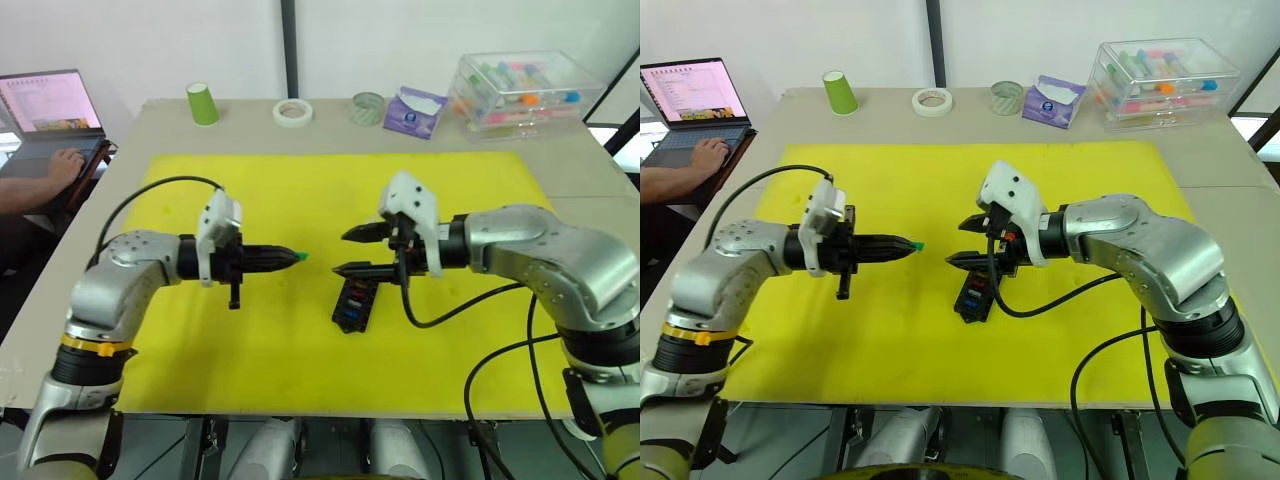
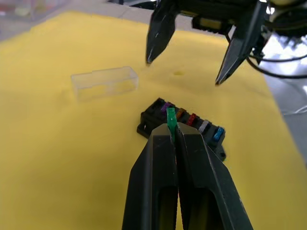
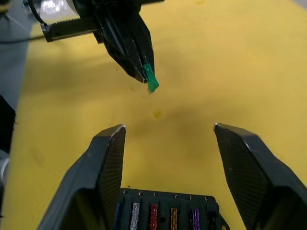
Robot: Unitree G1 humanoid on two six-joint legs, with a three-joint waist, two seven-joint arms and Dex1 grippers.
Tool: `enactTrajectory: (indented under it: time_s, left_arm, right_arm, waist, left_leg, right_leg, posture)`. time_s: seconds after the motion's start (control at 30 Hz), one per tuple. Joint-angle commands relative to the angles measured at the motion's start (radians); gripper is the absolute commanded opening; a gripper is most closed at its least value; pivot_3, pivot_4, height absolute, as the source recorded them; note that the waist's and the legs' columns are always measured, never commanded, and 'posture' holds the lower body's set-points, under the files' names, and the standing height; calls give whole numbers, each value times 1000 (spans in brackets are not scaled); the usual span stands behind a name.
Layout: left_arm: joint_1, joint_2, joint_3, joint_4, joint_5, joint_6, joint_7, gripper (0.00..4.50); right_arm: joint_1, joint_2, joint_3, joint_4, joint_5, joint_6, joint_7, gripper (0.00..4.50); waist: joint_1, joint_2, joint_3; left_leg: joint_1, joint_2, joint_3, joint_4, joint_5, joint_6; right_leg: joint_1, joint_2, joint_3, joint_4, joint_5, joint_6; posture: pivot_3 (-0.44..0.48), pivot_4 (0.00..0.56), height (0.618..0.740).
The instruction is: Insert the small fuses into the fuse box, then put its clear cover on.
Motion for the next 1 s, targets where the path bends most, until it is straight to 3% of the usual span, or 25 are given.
enactTrajectory:
  time_s: [0.03, 0.1, 0.4, 0.9, 1.0]
  left_arm:
    - [-18, 2, 0, 26, 39, -122, -15, 0]
    - [-31, -3, -1, 47, 46, -144, -12, 0]
    - [-52, -2, -37, 77, 83, -233, -26, 0]
    - [-53, -2, -66, 51, 91, -244, -15, 0]
    - [-53, -2, -66, 49, 91, -245, -17, 0]
  right_arm:
    - [-32, 11, 4, -12, -42, -45, 5, 2923]
    - [-40, 12, 16, -13, -61, -48, 8, 2398]
    - [-57, 39, 66, -16, -138, -71, 9, 2398]
    - [-83, 100, 128, 11, -228, -110, 30, 2398]
    - [-83, 102, 130, 12, -233, -115, 41, 1833]
  waist:
    - [0, 0, 0]
    - [0, 0, 0]
    - [-2, 0, 0]
    - [-2, 0, 0]
    - [-2, 0, 0]
  left_leg:
    - [0, 0, 0, 0, 0, 0]
    - [0, 0, 0, 0, 0, 0]
    - [0, 0, 0, 0, 0, 0]
    - [0, 0, 0, 0, 0, 0]
    - [0, 0, 0, 0, 0, 0]
  right_leg:
    - [0, 0, 0, 0, 0, 0]
    - [0, 0, 0, 0, 0, 0]
    - [0, 1, 0, 0, 0, 0]
    - [0, 1, -1, 0, 0, 0]
    - [0, 1, -1, 0, 0, 0]
  posture:
    - [0, 150, 740]
    - [0, 150, 740]
    - [0, 150, 740]
    - [0, 150, 740]
    - [0, 150, 740]
